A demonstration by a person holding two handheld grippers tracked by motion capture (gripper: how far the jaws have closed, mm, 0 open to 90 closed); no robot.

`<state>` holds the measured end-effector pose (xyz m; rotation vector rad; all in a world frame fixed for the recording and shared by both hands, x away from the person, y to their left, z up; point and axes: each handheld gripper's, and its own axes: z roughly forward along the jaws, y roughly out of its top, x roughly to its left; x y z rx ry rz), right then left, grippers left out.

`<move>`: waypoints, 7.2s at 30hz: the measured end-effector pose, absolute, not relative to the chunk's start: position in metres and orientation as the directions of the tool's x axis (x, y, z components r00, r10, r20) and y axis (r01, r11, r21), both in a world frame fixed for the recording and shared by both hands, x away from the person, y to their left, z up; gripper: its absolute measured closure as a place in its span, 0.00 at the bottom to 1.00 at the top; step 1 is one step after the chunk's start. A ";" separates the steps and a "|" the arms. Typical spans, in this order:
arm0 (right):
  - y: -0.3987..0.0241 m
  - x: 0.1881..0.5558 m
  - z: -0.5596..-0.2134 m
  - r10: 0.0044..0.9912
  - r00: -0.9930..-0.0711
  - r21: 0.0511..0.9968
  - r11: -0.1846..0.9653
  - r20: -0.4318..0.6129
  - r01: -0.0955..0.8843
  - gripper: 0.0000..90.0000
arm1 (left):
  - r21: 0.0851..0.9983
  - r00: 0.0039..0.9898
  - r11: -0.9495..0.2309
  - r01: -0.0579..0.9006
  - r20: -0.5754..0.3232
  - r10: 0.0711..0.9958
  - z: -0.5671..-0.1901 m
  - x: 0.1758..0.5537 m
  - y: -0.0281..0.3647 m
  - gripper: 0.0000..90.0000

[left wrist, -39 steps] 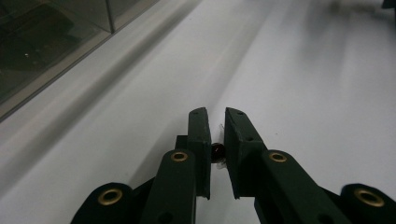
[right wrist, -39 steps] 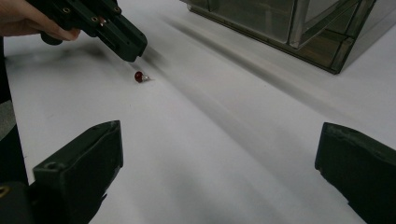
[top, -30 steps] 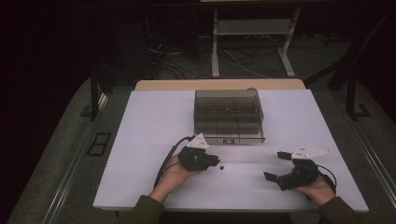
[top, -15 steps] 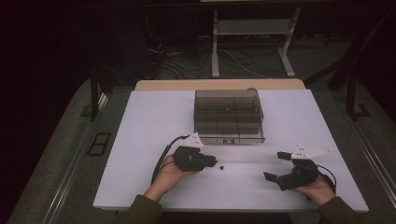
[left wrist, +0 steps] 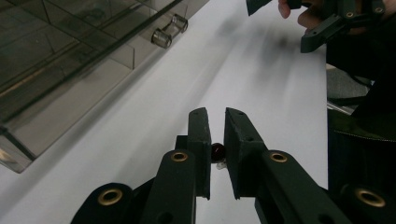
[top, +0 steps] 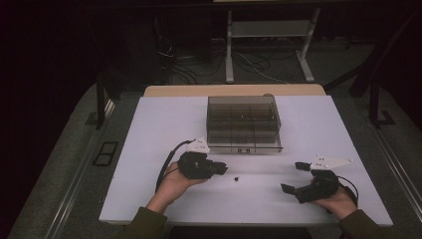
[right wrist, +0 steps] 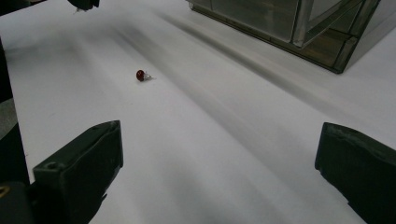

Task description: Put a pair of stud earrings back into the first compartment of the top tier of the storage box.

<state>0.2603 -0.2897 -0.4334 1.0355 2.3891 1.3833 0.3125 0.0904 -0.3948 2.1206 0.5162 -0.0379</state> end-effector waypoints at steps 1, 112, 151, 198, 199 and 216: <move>-0.290 0.260 -0.433 0.654 -0.736 0.821 0.319 0.171 0.474 0.01 | 0.791 0.912 -0.484 0.375 -0.220 0.346 -0.394 0.313 0.091 0.89; -0.289 0.261 -0.435 0.656 -0.735 0.817 0.325 0.169 0.477 0.01 | 0.831 0.922 -0.465 0.306 -0.136 0.363 -0.382 0.302 0.070 0.42; -0.290 0.261 -0.435 0.653 -0.738 0.818 0.324 0.170 0.475 0.01 | 0.742 0.908 -0.572 0.350 -0.118 0.403 -0.450 0.309 0.035 0.77; -0.291 0.260 -0.434 0.654 -0.737 0.820 0.320 0.170 0.474 0.01 | 0.763 0.936 -0.556 0.329 -0.183 0.301 -0.415 0.306 0.066 0.87; -0.291 0.260 -0.434 0.654 -0.737 0.821 0.320 0.170 0.473 0.01 | 0.766 0.937 -0.555 0.326 -0.183 0.298 -0.414 0.306 0.066 0.87; -0.290 0.260 -0.435 0.650 -0.740 0.818 0.325 0.171 0.475 0.01 | 0.793 0.939 -0.523 0.313 -0.176 0.295 -0.393 0.312 0.079 0.87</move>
